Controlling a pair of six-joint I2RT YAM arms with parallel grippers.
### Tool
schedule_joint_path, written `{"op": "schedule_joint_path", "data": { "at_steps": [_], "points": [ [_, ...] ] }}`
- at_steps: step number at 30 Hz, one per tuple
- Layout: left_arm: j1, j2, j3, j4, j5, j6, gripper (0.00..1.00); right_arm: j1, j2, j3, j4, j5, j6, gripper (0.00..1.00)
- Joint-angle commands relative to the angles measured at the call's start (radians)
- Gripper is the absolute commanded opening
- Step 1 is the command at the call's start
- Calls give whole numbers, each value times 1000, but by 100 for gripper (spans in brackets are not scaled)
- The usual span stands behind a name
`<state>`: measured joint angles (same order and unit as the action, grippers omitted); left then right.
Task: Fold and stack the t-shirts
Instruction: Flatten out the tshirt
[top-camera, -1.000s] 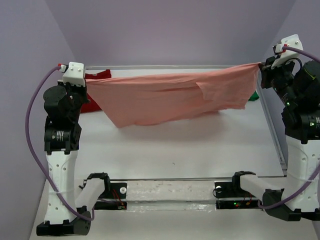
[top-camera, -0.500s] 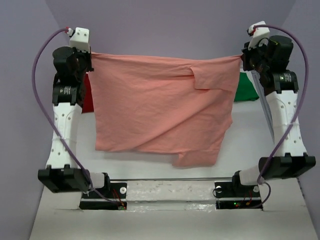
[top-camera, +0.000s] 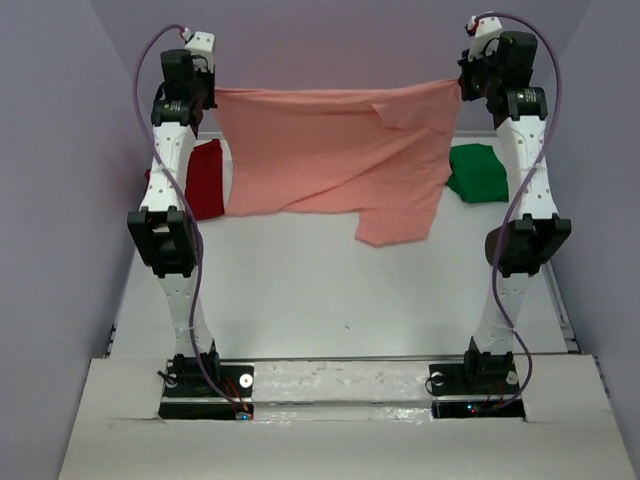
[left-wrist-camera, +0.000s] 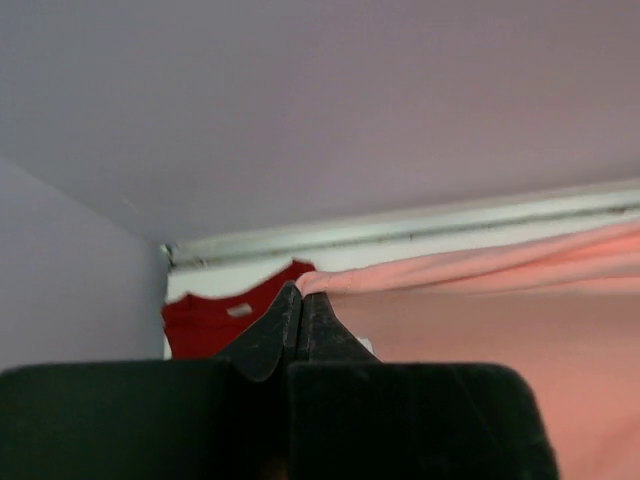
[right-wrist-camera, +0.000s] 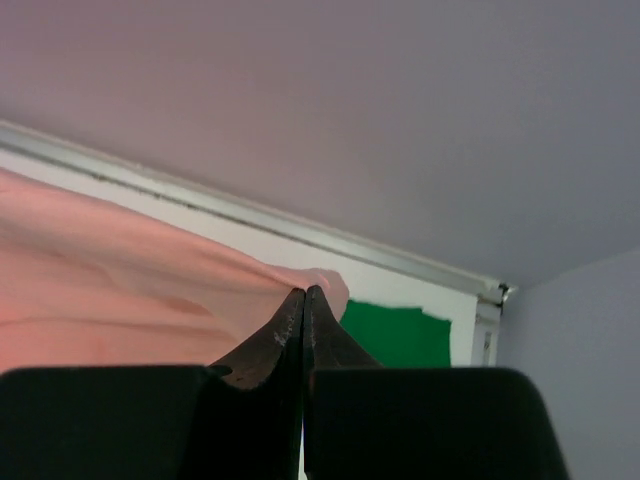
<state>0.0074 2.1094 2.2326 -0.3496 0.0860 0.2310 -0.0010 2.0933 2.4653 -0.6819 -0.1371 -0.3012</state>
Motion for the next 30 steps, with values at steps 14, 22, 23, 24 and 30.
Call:
{"op": "schedule_joint_path", "data": {
  "at_steps": [14,22,23,24,30],
  "points": [
    [-67,-722,-460,103,18,36,0,-21,-493,-269,25,-50,23,0],
    [-66,-1098,-991,-32,136,103,0,-21,-1023,-817,-71,-99,50,1],
    [-64,-1171,-1022,-63,179,114,1,-21,-1073,-862,-103,-99,45,24],
    [-63,-1213,-1054,-130,223,158,43,-21,-1123,-905,-161,-90,40,59],
    [-58,-1398,-1141,-236,264,221,99,-114,-1317,-1163,-182,-108,43,100]
  ]
}}
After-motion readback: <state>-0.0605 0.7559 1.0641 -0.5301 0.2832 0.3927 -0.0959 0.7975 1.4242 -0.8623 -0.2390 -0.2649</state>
